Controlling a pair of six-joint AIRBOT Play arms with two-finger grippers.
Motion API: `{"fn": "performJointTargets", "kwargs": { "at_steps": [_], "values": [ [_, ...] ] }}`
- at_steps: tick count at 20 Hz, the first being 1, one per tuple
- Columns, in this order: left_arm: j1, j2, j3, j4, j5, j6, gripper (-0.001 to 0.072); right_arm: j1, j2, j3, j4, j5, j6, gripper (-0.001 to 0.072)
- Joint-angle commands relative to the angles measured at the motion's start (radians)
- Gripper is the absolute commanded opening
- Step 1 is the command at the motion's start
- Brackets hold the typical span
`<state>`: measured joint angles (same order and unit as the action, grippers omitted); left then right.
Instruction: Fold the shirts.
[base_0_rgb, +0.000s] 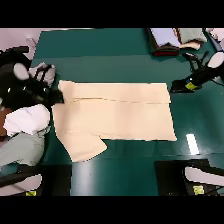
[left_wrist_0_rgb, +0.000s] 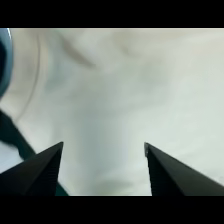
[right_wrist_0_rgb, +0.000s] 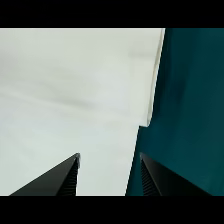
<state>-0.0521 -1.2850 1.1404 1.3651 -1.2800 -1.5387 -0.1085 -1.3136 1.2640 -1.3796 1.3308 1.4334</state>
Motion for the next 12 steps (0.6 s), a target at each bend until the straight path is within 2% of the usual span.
{"fn": "performJointTargets", "kwargs": {
  "at_steps": [1,4,7,12],
  "values": [
    [0.001,0.267,-0.322,0.028,-0.044,-0.07,0.0588,0.001,0.147,-0.107,0.0,-0.015,0.001,0.0442],
    [0.001,0.435,-0.542,0.019,-0.063,-0.138,0.0589,0.001,0.208,-0.142,0.001,-0.046,0.001,0.0442],
    [0.001,0.465,-0.647,-0.035,-0.031,-0.139,0.0589,0.001,0.216,-0.142,0.029,-0.05,0.001,0.0442],
    [0.001,0.465,-0.75,-0.227,0.199,-0.122,0.0588,0.001,0.214,-0.142,0.026,-0.055,0.001,0.0442]
  ]
}}
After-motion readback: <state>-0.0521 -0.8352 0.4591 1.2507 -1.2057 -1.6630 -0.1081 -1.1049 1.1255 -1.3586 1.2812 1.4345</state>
